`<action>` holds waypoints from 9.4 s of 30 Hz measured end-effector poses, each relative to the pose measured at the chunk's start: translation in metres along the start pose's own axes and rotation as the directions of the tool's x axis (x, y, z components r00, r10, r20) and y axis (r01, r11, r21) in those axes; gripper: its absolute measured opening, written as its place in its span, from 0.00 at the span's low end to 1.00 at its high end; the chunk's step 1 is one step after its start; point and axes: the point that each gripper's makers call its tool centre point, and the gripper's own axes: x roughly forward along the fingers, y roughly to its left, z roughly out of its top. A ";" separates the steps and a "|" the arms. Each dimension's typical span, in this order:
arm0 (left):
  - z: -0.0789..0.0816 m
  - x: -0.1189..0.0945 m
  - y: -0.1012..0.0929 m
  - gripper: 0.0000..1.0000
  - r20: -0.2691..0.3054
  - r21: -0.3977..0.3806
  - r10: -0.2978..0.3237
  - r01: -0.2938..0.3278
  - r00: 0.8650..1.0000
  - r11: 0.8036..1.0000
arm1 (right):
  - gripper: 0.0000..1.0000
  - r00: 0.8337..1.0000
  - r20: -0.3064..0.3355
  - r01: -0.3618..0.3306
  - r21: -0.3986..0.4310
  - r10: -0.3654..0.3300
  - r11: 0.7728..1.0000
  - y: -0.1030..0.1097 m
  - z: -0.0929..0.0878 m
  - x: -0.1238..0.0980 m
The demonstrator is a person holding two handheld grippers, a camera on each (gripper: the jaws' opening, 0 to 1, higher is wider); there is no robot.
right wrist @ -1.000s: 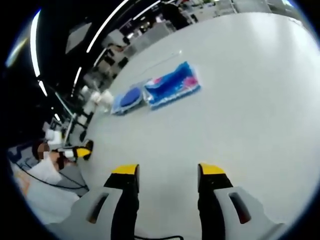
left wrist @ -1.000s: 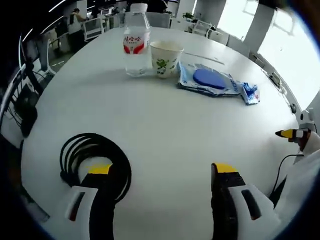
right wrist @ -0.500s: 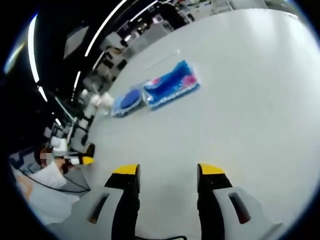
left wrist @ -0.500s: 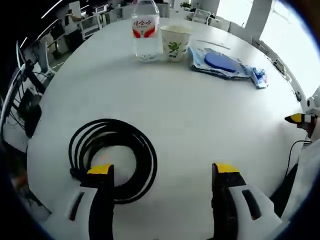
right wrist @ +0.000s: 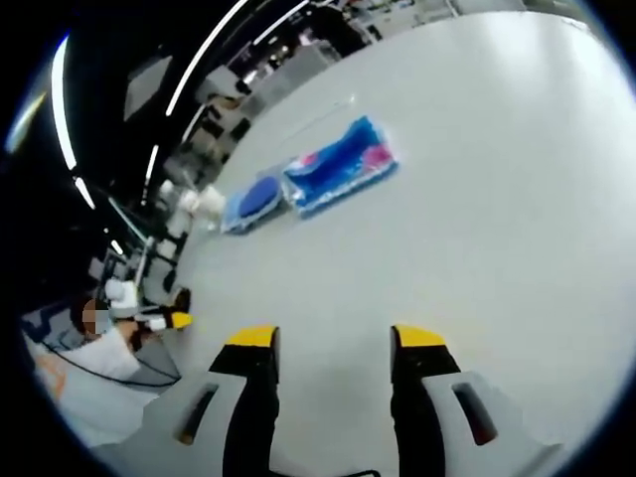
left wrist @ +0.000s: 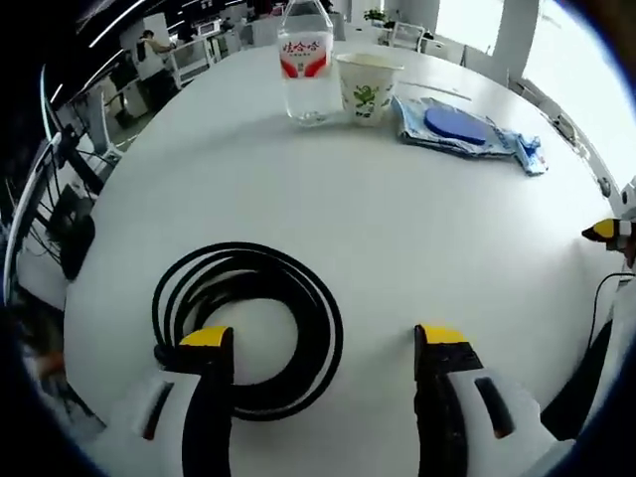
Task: Arrange the tabletop items into an orderly group along one side of the table until the central work area is clear of visible clutter.
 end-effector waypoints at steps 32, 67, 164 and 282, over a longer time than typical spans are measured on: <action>0.036 -0.020 -0.028 0.08 0.139 -0.112 -0.069 0.084 0.988 0.990 | 0.40 1.000 0.019 -0.012 0.071 0.011 0.997 -0.001 -0.001 -0.003; 0.202 -0.150 -0.184 0.01 0.551 0.079 -0.519 0.579 0.653 0.812 | 0.40 0.998 0.047 -0.045 0.088 0.041 0.995 0.009 0.000 -0.003; 0.153 -0.134 -0.229 0.75 0.495 -0.012 -0.561 0.650 0.664 0.760 | 0.11 0.761 0.421 -0.636 0.336 0.493 0.695 0.156 0.087 -0.011; -0.014 -0.086 -0.035 1.00 0.320 0.211 -0.241 0.179 0.916 0.961 | 0.88 0.997 -0.068 0.011 -0.398 -0.041 0.917 0.057 -0.005 0.004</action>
